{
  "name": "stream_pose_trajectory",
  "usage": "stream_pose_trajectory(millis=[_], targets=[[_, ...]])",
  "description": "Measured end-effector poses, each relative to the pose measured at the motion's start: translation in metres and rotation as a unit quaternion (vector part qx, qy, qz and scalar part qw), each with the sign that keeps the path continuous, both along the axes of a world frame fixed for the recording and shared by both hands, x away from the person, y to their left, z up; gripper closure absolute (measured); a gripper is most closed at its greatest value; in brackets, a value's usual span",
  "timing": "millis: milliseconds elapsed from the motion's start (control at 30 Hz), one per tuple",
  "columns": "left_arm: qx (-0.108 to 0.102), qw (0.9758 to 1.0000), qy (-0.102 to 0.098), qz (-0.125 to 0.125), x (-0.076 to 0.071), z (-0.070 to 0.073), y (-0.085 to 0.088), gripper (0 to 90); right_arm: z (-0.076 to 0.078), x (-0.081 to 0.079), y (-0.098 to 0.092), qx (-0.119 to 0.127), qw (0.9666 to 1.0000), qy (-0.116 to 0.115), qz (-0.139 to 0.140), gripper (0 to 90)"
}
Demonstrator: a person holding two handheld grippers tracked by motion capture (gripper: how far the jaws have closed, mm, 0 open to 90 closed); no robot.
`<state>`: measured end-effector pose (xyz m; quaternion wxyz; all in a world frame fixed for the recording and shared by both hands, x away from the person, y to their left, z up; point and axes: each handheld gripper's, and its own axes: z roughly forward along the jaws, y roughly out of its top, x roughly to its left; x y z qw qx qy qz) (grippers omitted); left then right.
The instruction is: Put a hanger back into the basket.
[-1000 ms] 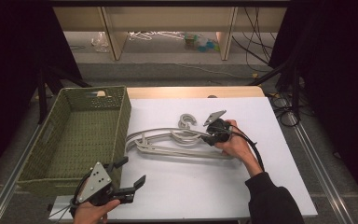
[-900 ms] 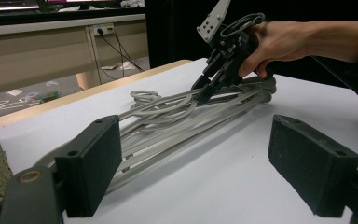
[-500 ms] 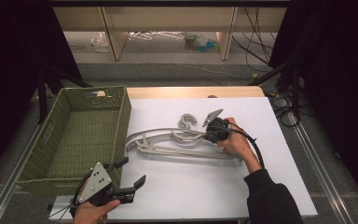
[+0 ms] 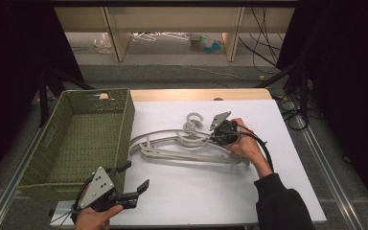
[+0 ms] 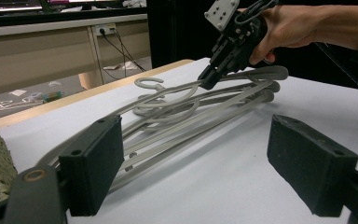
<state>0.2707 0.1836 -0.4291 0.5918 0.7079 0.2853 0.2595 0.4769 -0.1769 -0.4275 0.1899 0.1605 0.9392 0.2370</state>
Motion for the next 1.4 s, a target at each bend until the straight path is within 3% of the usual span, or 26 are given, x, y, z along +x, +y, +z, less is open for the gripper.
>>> stream_pose_trajectory(millis=[67, 200, 233, 467, 567, 800, 900, 933, 1033, 1167, 1200, 1233, 1267, 1300, 1333, 1367, 1400], targets=[[0.009, 1.0000, -0.001, 0.002, 0.000, 0.000, 0.001, 18.3, 0.006, -0.004, 0.000, 0.007, 0.9998, -0.017, 0.002, 82.1], [0.009, 0.9999, 0.000, 0.005, -0.001, 0.001, 0.001, 18.3, 0.014, -0.010, 0.000, 0.007, 0.9997, -0.022, 0.009, 82.2], [0.010, 0.9999, -0.001, 0.004, -0.001, 0.000, 0.001, 18.3, 0.017, -0.014, 0.000, 0.005, 0.9992, -0.033, 0.021, 82.3], [0.010, 0.9999, -0.001, 0.006, -0.001, 0.000, 0.001, 18.4, 0.037, -0.027, -0.007, 0.025, 0.9972, -0.065, 0.026, 82.2], [0.007, 1.0000, -0.001, 0.007, -0.002, 0.001, 0.001, 18.4, 0.042, -0.031, -0.010, 0.046, 0.9968, -0.059, 0.029, 82.2], [-0.001, 1.0000, 0.004, 0.007, 0.002, 0.006, 0.002, 22.7, 0.048, -0.047, -0.017, 0.041, 0.9956, -0.065, 0.053, 82.2], [0.007, 0.9997, 0.022, 0.001, 0.007, 0.014, -0.006, 21.6, 0.046, -0.057, -0.019, 0.043, 0.9954, -0.061, 0.061, 82.2], [0.022, 0.9996, 0.019, 0.005, 0.009, 0.019, -0.014, 21.5, 0.045, -0.064, -0.021, 0.041, 0.9953, -0.059, 0.064, 82.2], [0.035, 0.9990, 0.026, -0.001, 0.014, 0.025, -0.024, 23.5, 0.045, -0.074, -0.025, 0.033, 0.9949, -0.062, 0.073, 82.2], [0.067, 0.9963, 0.051, -0.013, 0.031, 0.031, -0.043, 23.1, 0.041, -0.087, -0.028, 0.031, 0.9947, -0.054, 0.082, 82.2], [0.075, 0.9954, 0.058, -0.015, 0.036, 0.030, -0.048, 24.1, 0.041, -0.092, -0.031, 0.028, 0.9940, -0.062, 0.087, 82.2], [0.093, 0.9920, 0.080, -0.028, 0.047, 0.027, -0.057, 24.6, 0.041, -0.094, -0.032, 0.024, 0.9936, -0.067, 0.089, 82.2], [0.093, 0.9920, 0.080, -0.028, 0.047, 0.027, -0.057, 25.3, 0.041, -0.094, -0.032, 0.024, 0.9936, -0.067, 0.089, 82.2], [0.109, 0.9868, 0.114, -0.036, 0.056, 0.023, -0.066, 26.8, 0.041, -0.098, -0.032, 0.023, 0.9929, -0.067, 0.096, 82.1], [0.109, 0.9868, 0.114, -0.036, 0.056, 0.023, -0.066, 28.6, 0.041, -0.098, -0.032, 0.023, 0.9929, -0.067, 0.096, 82.1], [0.106, 0.9836, 0.140, -0.040, 0.061, 0.022, -0.070, 29.0, 0.042, -0.102, -0.030, 0.020, 0.9916, -0.067, 0.109, 82.1], [0.105, 0.9838, 0.139, -0.042, 0.069, 0.022, -0.075, 29.8, 0.043, -0.104, -0.028, 0.020, 0.9906, -0.070, 0.116, 82.1]])
